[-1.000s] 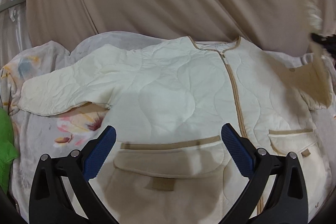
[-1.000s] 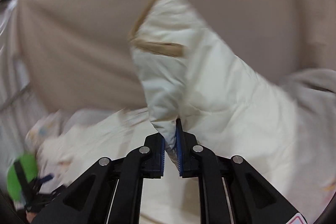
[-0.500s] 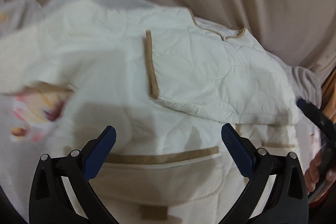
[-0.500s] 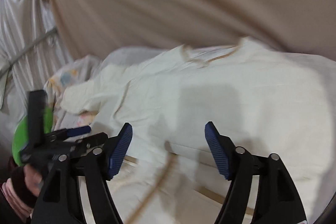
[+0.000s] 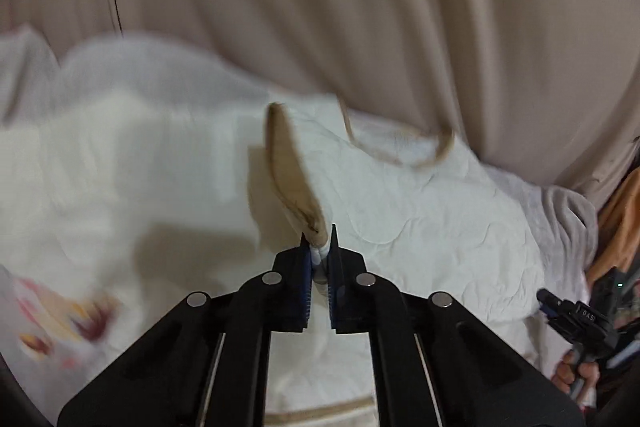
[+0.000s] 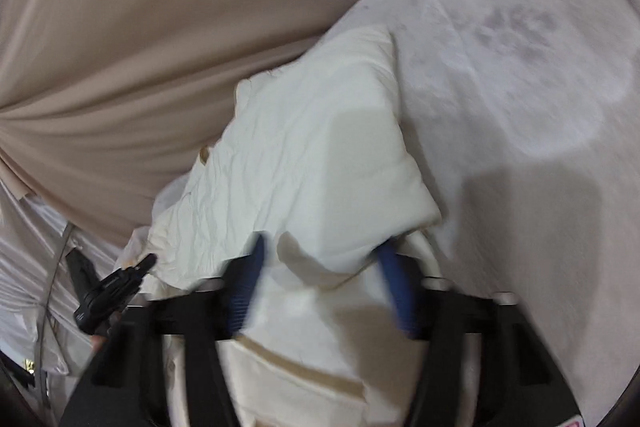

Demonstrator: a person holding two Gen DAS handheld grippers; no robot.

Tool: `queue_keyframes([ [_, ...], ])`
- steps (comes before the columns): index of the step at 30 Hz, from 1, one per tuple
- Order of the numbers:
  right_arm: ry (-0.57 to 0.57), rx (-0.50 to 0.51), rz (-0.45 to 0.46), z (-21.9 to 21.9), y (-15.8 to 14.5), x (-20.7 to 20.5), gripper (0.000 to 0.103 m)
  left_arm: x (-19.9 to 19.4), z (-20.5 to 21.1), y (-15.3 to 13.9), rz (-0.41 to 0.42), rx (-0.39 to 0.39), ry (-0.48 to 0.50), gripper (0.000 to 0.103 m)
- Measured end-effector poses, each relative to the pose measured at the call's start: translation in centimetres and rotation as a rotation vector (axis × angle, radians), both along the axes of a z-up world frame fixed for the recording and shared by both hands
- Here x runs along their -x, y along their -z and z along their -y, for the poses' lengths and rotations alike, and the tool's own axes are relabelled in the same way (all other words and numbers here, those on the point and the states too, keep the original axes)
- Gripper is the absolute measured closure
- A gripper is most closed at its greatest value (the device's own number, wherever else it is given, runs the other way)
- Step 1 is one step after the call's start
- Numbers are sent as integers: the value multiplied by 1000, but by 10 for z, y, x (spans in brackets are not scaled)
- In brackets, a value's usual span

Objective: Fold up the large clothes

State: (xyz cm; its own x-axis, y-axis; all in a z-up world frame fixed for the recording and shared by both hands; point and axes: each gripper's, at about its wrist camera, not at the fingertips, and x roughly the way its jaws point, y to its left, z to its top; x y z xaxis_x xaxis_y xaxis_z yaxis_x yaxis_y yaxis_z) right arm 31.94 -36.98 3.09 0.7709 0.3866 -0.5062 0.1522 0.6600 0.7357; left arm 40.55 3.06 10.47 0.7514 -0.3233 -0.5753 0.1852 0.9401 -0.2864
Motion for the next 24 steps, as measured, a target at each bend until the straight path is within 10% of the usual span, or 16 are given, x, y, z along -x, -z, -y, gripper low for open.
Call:
queue_keyframes([
  [5,-1,185,147,-35,-29,4,95,-14,-3,18,20,-128,-37,97],
  [9,-42,157,-69,-27,26,-20,96,-30,10,90,-101,-228,-38,97],
  [24,101,506,8,-62,-60,-16,90,-18,12,90,-45,-265,-54,89],
])
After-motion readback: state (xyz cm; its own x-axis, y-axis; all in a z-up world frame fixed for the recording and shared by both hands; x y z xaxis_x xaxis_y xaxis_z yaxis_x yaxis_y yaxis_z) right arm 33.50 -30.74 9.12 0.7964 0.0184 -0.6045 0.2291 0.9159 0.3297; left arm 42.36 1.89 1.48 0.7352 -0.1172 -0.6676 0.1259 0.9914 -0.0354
